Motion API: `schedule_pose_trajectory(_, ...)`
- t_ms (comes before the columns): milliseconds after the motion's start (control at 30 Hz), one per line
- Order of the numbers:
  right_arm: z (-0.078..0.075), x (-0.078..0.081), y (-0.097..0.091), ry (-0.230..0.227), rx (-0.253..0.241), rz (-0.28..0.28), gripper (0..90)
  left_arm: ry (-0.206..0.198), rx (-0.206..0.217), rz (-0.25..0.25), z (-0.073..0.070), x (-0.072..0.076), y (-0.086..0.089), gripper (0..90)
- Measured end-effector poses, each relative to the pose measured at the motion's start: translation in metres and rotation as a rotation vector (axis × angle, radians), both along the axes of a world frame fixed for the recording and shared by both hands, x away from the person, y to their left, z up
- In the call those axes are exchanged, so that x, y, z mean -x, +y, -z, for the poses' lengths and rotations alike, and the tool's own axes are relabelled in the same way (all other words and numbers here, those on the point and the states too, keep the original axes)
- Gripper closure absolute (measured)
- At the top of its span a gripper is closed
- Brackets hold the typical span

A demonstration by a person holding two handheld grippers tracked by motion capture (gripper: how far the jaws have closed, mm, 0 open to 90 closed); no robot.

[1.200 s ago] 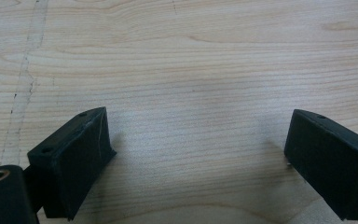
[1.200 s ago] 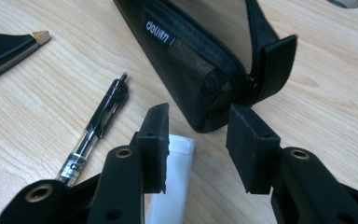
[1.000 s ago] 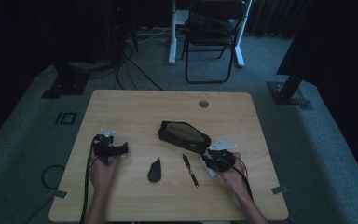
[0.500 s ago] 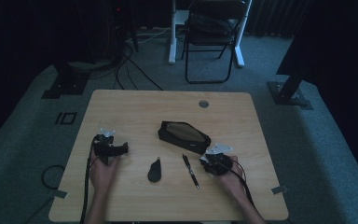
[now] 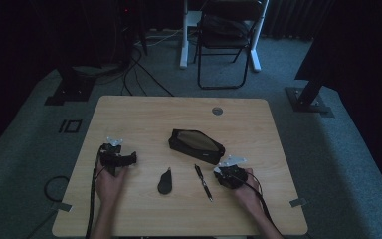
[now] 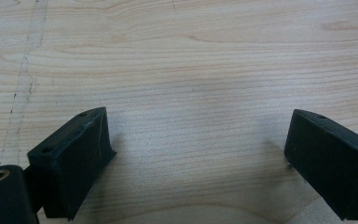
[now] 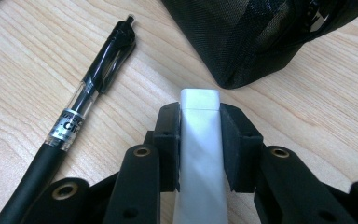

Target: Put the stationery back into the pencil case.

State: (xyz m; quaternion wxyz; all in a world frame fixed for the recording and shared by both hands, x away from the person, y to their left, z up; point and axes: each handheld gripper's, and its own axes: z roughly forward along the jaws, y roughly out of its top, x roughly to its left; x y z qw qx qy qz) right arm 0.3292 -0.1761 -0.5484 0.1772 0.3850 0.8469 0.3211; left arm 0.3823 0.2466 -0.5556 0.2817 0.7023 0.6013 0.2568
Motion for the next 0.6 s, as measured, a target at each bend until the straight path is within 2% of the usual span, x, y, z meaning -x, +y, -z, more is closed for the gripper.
schedule_pose_trajectory(167,-0.0009,-0.0023,-0.0014,0.032,-0.022,0.021,71.1,0.000,0.000,0.000,0.0000,0.0000,0.0000,7.2)
schedule_pose_trajectory(433,-0.0018,-0.0037,-0.0043,0.030,-0.019,0.023,71.4,0.001,-0.001,0.001,-0.0001,0.0000,0.0001,7.2)
schedule_pose_trajectory(600,-0.0077,-0.0031,-0.0074,0.015,-0.034,0.028,71.5,0.000,-0.001,0.001,-0.0001,0.0000,0.0001,7.2)
